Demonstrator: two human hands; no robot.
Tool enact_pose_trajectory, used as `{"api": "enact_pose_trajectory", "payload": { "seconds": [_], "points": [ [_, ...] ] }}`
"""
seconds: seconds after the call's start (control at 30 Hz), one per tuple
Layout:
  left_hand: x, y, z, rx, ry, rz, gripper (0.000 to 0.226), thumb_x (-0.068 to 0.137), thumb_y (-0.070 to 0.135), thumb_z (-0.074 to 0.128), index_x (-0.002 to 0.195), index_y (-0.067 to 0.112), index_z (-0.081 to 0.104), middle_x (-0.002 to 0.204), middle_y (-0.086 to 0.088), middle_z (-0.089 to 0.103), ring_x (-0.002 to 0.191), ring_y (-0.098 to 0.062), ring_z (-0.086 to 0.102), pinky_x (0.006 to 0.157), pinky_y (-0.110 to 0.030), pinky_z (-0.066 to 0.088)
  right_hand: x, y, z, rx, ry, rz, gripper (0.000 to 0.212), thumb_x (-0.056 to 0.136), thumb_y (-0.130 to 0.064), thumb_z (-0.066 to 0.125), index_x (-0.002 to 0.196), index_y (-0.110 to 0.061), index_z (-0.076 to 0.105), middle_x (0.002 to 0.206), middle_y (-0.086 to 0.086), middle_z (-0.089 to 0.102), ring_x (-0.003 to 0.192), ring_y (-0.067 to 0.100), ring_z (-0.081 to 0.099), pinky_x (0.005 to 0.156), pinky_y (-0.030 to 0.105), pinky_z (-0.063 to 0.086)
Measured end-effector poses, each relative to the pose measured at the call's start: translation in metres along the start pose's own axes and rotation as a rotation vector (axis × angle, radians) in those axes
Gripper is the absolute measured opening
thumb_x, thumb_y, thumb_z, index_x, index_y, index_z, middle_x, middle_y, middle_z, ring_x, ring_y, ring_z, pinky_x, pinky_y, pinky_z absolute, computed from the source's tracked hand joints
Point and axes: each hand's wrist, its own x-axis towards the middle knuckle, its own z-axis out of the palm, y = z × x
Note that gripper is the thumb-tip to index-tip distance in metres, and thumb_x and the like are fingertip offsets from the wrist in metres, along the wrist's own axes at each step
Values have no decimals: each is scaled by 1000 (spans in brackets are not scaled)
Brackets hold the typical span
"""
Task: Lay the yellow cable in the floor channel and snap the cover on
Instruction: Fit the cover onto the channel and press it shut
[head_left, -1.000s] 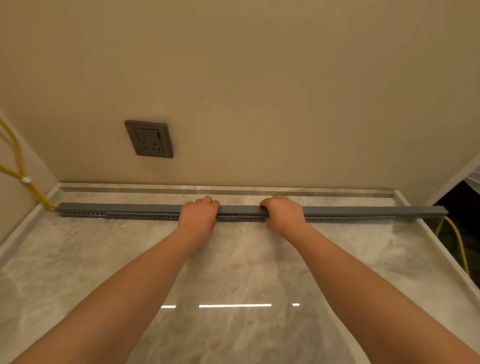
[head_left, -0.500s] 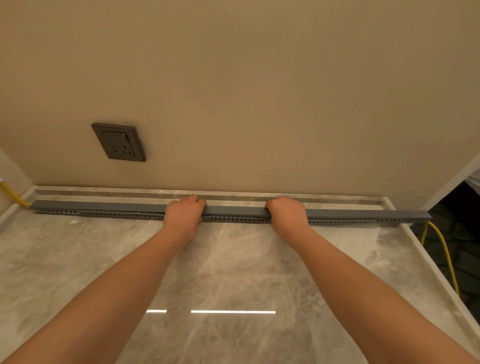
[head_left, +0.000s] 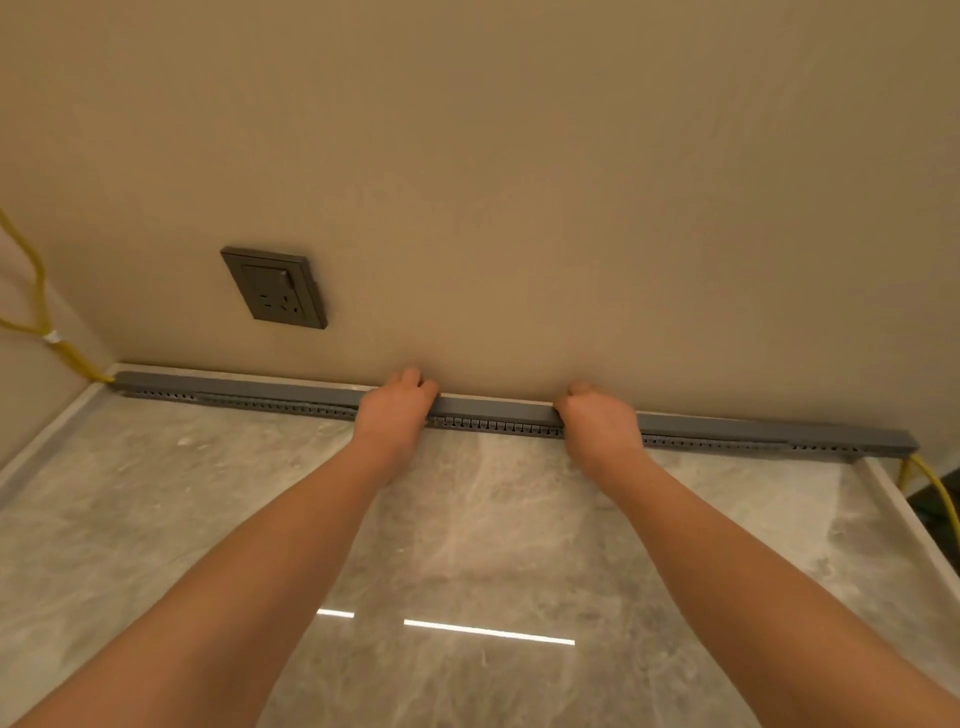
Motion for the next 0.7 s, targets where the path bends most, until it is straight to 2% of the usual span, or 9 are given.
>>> {"api": "enact_pose_trajectory", "payload": {
  "seconds": [0.13, 0.3, 0.5, 0.57, 0.7],
  "points": [
    [0, 3, 0, -11, -11, -19, 32, 84, 8, 65, 112, 16, 51, 115, -6, 49, 106, -27, 54, 67, -39, 48, 0, -3, -6, 20, -28, 5, 29, 83, 6, 54, 107, -5, 65, 113, 12, 57, 104, 33, 58, 73, 37, 50],
    [-3, 5, -3, -78, -55, -24, 33, 88, 12, 58, 120, 15, 51, 120, -8, 49, 112, -28, 51, 75, -40, 50, -8, -6, -10, 53, -33, 28, 30, 83, 2, 54, 111, -7, 61, 116, 11, 55, 109, 31, 54, 75, 37, 50],
    [-14, 12, -8, -90, -54, -38, 40, 87, 18, 57, 126, 15, 50, 124, -7, 52, 116, -27, 51, 83, -38, 48, -19, -9, -7, 185, -75, 75, 38, 84, -11, 53, 122, -12, 55, 122, 10, 50, 116, 30, 49, 79, 39, 48],
    [-19, 16, -13, -107, -47, -44, 39, 87, 19, 58, 125, 14, 50, 124, -6, 52, 116, -27, 51, 83, -38, 47, -23, -11, -9, 249, -113, 101, 42, 84, -15, 54, 126, -14, 52, 125, 10, 49, 119, 29, 47, 83, 40, 48],
    [-29, 25, -27, -214, -38, -75, 39, 88, 26, 59, 125, 14, 50, 125, -6, 51, 117, -27, 51, 86, -40, 48, -34, -19, -19, 479, -154, 186, 40, 83, -23, 56, 122, -14, 57, 124, 9, 50, 121, 30, 47, 91, 41, 49]
  ]
}}
